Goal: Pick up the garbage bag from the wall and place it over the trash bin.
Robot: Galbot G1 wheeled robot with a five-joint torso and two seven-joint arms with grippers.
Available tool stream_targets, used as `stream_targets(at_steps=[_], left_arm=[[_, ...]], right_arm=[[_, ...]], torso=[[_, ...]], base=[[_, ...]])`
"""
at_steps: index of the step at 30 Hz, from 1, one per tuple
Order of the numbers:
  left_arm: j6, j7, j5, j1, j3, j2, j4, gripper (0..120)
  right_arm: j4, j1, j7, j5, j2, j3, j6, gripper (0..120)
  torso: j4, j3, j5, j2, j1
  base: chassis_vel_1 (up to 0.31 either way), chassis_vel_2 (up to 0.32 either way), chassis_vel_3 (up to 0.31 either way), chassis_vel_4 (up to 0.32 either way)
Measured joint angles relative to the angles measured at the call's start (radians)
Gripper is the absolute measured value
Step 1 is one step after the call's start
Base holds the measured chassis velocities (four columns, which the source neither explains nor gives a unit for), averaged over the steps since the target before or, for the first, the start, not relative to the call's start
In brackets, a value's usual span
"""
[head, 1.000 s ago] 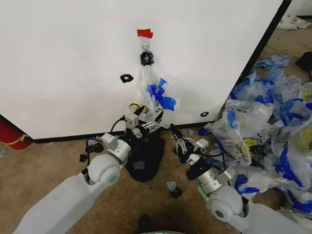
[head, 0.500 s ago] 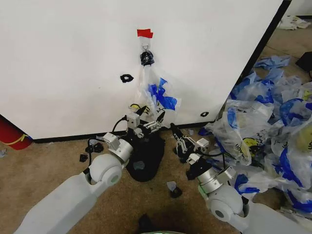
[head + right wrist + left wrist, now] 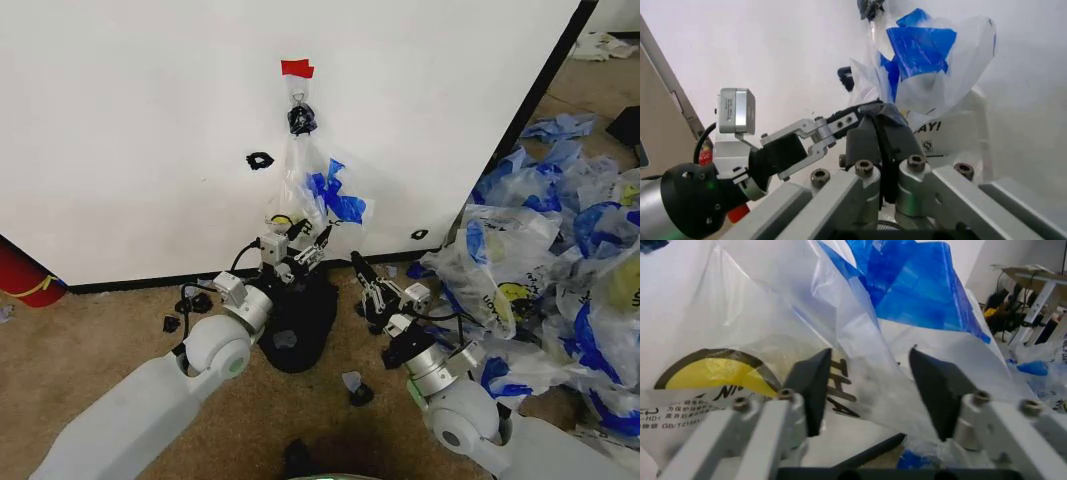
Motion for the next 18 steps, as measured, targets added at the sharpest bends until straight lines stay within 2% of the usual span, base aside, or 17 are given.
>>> stream_targets(at_steps=[1,4,5,7,9,18], left_arm=[[0.000,0.000,0.000,0.000,0.000,0.000,0.000,45],[0.000,-0.002,0.000,0.000,0.000,-0.001,0.000,31],[0.000,-0.002,0.000,0.000,0.000,-0.001,0.000,31],[0.000,-0.003,0.000,0.002,0.000,-0.001,0.000,20],[0.000,-0.003,0.001,0.003,-0.001,0.000,0.000,16],[-0.001,-0.007,0.003,0.013,-0.008,0.000,-0.004,16]], right_arm=[[0.000,0.000,0.000,0.000,0.000,0.000,0.000,0],[0.000,0.003,0.000,0.001,0.001,0.000,0.000,0],[0.000,0.003,0.000,0.001,0.001,0.000,0.000,0],[-0.003,0.006,0.000,0.001,0.004,-0.001,0.000,0],[-0.004,0.008,0.000,0.001,0.004,-0.002,0.000,0],[-0.004,0.008,0.000,0.002,0.006,-0.002,0.001,0]], torso=[[0.0000,0.000,0.0000,0.000,0.000],[0.0000,0.000,0.0000,0.000,0.000],[0.0000,0.000,0.0000,0.000,0.000],[0.0000,0.000,0.0000,0.000,0.000],[0.0000,0.000,0.0000,0.000,0.000],[0.0000,0.000,0.0000,0.000,0.000]], base=[[0.000,0.000,0.000,0.000],[0.000,0.000,0.000,0.000],[0.000,0.000,0.000,0.000],[0.000,0.000,0.000,0.000],[0.000,0.000,0.000,0.000],[0.000,0.000,0.000,0.000]])
